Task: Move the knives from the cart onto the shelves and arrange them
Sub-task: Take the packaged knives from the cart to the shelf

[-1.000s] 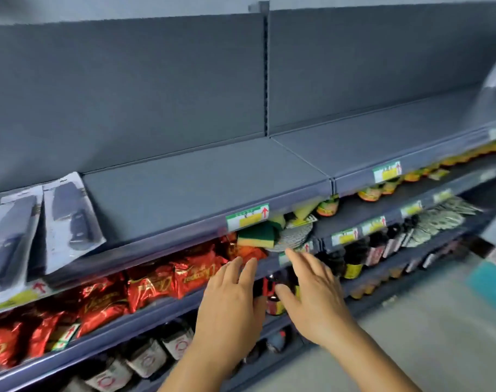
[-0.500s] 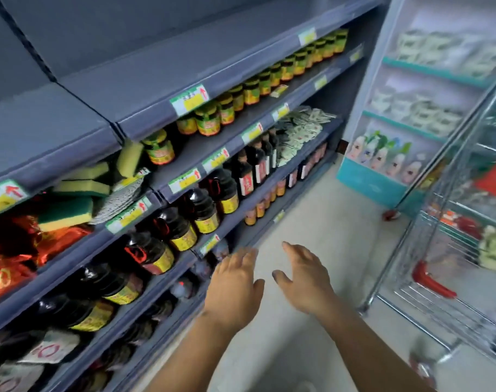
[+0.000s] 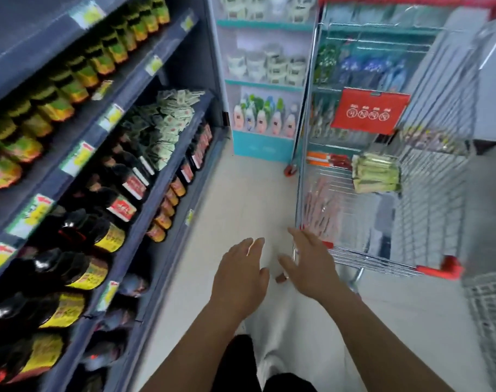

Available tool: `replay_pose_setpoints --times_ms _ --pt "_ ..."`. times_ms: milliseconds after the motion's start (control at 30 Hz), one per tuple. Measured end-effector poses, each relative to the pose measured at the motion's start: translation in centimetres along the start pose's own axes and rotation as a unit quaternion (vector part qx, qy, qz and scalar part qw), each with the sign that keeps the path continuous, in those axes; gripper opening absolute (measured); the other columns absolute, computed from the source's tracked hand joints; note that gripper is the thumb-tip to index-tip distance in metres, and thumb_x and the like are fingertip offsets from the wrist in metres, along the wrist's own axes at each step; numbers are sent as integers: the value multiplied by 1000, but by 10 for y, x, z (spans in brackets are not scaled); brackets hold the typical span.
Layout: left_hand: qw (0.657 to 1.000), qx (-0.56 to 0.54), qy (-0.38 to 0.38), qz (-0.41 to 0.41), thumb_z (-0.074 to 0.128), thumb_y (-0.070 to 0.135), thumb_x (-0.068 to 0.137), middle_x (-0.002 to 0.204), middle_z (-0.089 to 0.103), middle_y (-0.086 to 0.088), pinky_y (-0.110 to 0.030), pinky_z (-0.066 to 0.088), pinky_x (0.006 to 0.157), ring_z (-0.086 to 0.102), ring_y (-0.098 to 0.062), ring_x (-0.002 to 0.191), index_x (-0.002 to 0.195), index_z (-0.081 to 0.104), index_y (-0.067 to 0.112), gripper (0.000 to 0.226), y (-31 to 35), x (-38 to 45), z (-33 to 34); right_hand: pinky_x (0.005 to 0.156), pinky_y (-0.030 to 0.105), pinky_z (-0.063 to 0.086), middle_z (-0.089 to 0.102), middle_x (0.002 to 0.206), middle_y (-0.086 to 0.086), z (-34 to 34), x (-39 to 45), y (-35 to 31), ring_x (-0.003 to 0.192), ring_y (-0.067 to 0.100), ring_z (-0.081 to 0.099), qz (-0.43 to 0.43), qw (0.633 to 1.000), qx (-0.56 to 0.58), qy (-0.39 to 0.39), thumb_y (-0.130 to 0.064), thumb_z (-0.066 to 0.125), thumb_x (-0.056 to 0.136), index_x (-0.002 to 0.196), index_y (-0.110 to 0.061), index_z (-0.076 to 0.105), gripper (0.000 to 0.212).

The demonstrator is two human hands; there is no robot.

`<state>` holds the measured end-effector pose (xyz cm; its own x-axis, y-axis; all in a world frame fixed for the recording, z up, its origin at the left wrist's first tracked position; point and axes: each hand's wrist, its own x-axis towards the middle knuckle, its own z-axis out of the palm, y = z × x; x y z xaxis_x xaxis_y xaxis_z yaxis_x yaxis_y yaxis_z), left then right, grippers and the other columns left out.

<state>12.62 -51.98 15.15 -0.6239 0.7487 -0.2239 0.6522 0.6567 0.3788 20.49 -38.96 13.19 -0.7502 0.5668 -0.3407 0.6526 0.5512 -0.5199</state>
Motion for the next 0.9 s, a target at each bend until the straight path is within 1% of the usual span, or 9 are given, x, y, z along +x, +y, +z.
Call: replay_pose_setpoints --times_ms 200,333,467,533,633,700,767,833,900 --pt "997 -19 -27 73 45 30 96 152 30 0 -27 22 113 29 -17 137 148 25 21 56 43 80 -2 111 43 30 33 151 3 -42 42 40 136 27 32 84 994 25 69 -39 53 93 147 -24 29 61" --pt "993 -31 -39 107 48 31 95 144 40 2 -25 31 106 38 -16 129 144 32 20 52 70 136 -4 112 44 30 34 151 1 -64 76 66 136 24 33 135 985 53 95 -40 53 92 146 -26 30 60" --pt "989 -32 -68 127 48 33 94 140 45 1 -33 41 102 44 -19 124 142 32 24 52 88 189 1 113 41 25 31 153 1 -84 105 90 140 22 28 177 977 69 100 -39 52 93 148 -25 28 61" --pt "986 -25 -83 140 46 38 94 138 47 2 -37 48 99 47 -19 122 141 32 27 51 96 212 8 112 39 26 31 153 2 -93 117 104 140 22 28 194 972 77 106 -37 51 94 148 -23 28 61" --pt "984 -18 -112 138 44 38 95 143 43 1 -42 44 104 41 -22 130 145 28 27 54 110 242 21 111 40 30 32 152 7 -103 134 126 138 25 31 218 965 96 111 -34 52 94 148 -21 27 60" --pt "981 -5 -131 145 43 34 95 147 38 -1 -41 37 109 36 -23 134 147 25 25 56 122 259 29 112 41 30 33 151 8 -107 146 144 138 26 31 232 961 102 109 -34 52 94 148 -20 26 61" --pt "977 7 -147 155 43 29 96 148 37 -3 -39 33 109 34 -23 134 148 23 23 57 135 276 40 113 42 29 33 151 8 -110 159 163 138 27 30 247 957 110 102 -34 53 95 149 -20 25 62" --pt "975 22 -155 158 44 27 95 145 40 -5 -39 34 108 37 -24 132 147 25 22 56 146 294 54 112 43 30 32 151 8 -110 172 185 138 28 30 260 954 117 88 -34 53 94 149 -19 24 64" --pt "976 33 -158 148 46 26 93 139 46 -7 -43 37 106 42 -26 126 144 31 21 54 156 312 71 110 42 31 31 151 9 -108 183 208 138 29 31 272 951 130 67 -33 54 94 150 -18 22 66"
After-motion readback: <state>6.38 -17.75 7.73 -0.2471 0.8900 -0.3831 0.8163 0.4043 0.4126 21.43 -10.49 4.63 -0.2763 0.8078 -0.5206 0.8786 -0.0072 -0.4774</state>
